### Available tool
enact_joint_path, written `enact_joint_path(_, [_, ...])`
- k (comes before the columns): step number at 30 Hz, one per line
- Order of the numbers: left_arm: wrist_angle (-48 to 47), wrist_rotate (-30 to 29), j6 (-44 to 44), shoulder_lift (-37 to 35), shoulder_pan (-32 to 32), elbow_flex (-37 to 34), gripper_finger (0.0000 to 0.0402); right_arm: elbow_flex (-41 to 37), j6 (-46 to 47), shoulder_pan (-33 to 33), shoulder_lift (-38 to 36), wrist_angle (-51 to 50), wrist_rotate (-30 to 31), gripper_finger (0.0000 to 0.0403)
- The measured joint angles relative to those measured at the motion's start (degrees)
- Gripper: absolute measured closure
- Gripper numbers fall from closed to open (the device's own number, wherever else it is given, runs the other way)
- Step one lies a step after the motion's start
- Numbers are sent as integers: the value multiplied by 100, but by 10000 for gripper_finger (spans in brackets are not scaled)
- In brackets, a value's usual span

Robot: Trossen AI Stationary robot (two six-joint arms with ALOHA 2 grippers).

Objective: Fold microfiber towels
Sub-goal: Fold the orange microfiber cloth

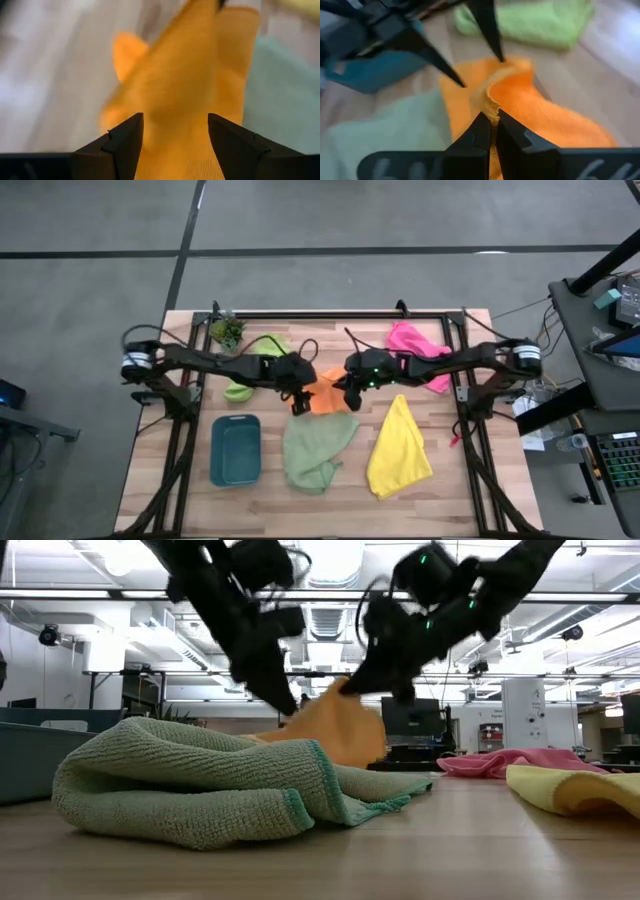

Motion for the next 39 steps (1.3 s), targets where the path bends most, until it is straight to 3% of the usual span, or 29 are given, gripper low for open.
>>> enact_joint_path(13, [464,-67,654,-1538,-329,-2,194,128,-1386,350,-1497,-649,7,394])
enact_joint_path(18, [1579,-54,978,-1369,-419,-2,195,485,-2317,521,-1489,-967,-9,394])
enact_joint_path(24, [2297,9,1474,-1108,-431,35,194,1907,-3286,594,-1489,-3426,-196,394])
enact_joint_path(28, [2502,465,1588,-1128,-431,52,194,2683,-4120,605,-1494,-4552,-355,394])
enact_joint_path(34, [3026,745,1596,-964,-436,17,194,3331,-4632,592,-1464,-4966,-370,394])
enact_joint_path(39, [3596,749,1590,-800,-431,20,194,3201,-5389,594,-1451,-5069,-919,394])
